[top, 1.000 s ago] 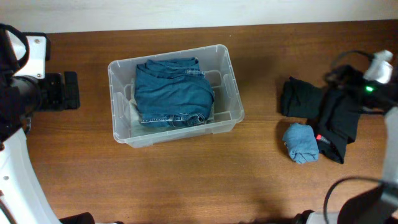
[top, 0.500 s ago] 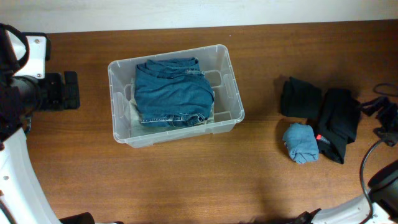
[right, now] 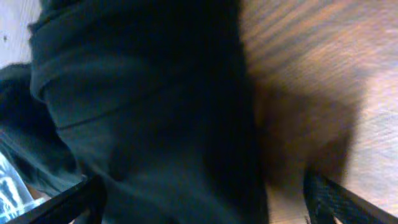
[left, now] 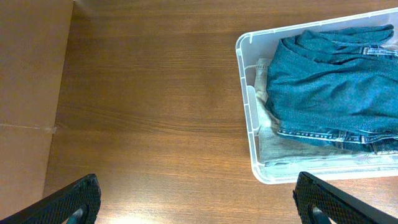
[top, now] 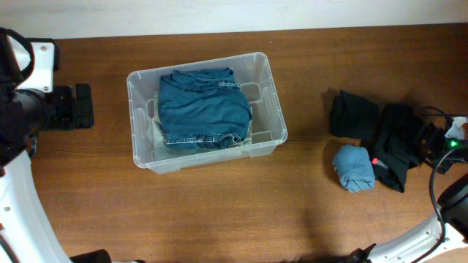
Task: Pack container
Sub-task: 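Move the right gripper to the black clothes and grasp them, then lift the black clothes and carry them into the box with the right gripper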
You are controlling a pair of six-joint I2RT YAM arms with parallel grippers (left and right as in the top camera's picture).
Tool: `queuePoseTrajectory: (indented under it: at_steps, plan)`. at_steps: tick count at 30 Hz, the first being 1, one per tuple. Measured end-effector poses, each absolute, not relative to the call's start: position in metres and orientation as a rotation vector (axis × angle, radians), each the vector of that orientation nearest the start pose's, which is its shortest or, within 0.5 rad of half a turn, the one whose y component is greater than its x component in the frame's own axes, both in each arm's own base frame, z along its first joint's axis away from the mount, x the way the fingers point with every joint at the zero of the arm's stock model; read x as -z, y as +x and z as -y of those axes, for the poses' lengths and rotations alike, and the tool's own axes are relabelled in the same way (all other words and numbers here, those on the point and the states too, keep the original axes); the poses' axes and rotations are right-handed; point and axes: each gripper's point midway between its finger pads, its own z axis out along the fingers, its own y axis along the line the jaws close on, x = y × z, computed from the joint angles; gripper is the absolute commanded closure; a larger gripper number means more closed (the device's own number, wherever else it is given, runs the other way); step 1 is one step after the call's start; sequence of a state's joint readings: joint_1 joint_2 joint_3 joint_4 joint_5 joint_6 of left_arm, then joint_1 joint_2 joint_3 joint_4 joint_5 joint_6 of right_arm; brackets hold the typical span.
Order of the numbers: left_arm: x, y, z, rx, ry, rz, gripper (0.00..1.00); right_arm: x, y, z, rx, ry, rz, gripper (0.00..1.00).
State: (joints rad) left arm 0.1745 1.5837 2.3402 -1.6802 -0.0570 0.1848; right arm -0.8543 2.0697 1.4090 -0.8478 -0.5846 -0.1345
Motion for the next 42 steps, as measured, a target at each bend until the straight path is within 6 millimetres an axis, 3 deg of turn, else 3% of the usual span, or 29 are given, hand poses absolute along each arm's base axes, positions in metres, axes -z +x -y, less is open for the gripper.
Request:
queuePoseTrajectory:
  at_steps: [5,8,10,12,19,22,25,26,27,29,30,31,33,34,38,40,41,42]
  plan:
    - [-0.393,0.302,-0.063,-0.220,-0.011,-2.506,0.00,-0.022,0.341,0.216,-0.701,0.858,-2.572,0.24]
    - [-0.393,0.302,-0.063,-0.220,-0.011,-2.506,0.00,-0.020,0.344,0.208,-0.712,0.831,-2.571,0.48]
    - [-0.393,0.302,-0.063,-0.221,-0.011,-2.506,0.00,-0.016,0.342,0.202,-0.724,0.824,-2.579,0.76]
    - [-0.393,0.302,-0.063,-0.220,-0.011,-2.506,0.00,-0.013,0.340,0.199,-0.737,0.830,-2.585,0.94]
    - [-0.393,0.302,-0.063,-0.221,-0.011,-2.506,0.00,-0.017,0.336,0.196,-0.829,0.948,-2.536,0.96]
    - [-0.393,0.302,-0.063,-0.220,-0.011,-2.506,0.00,-0.031,0.338,0.187,-0.934,0.982,-2.488,0.96]
    - [-0.393,0.302,-0.063,-0.220,-0.011,-2.506,0.00,-0.075,0.352,0.178,-1.002,0.901,-2.393,0.96]
    - [-0.393,0.302,-0.063,-0.220,-0.011,-2.506,0.00,-0.112,0.362,0.171,-1.000,0.806,-2.337,0.96]
    - [-0.393,0.302,-0.063,-0.220,-0.011,-2.506,0.00,-0.130,0.366,0.167,-0.992,0.753,-2.313,0.96]
    - [-0.393,0.302,-0.063,-0.220,-0.011,-2.506,0.00,-0.208,0.380,0.134,-0.962,0.515,-2.214,0.96]
    - [-0.393,0.302,-0.063,-0.220,-0.011,-2.506,0.00,-0.222,0.381,0.126,-0.956,0.464,-2.197,0.96]
    - [-0.393,0.302,-0.063,-0.220,-0.011,-2.506,0.00,-0.248,0.384,0.105,-0.951,0.366,-2.164,0.96]
    - [-0.393,0.302,-0.063,-0.220,-0.011,-2.506,0.00,-0.290,0.385,0.062,-0.955,0.174,-2.107,0.96]
    - [-0.393,0.302,-0.063,-0.220,-0.011,-2.506,0.00,-0.312,0.384,0.029,-0.976,0.051,-2.072,0.96]
    - [-0.393,0.302,-0.063,-0.221,-0.011,-2.508,0.00,-0.350,0.385,-0.070,-1.091,-0.277,-1.974,0.96]
    - [-0.393,0.302,-0.063,-0.220,-0.011,-2.509,0.00,-0.353,0.384,-0.125,-1.164,-0.394,-1.960,0.96]
    - [-0.393,0.302,-0.063,-0.220,-0.011,-2.508,0.00,-0.352,0.385,-0.136,-1.171,-0.415,-1.961,0.96]
    - [-0.393,0.302,-0.063,-0.220,-0.011,-2.508,0.00,-0.349,0.385,-0.161,-1.188,-0.447,-1.967,0.96]
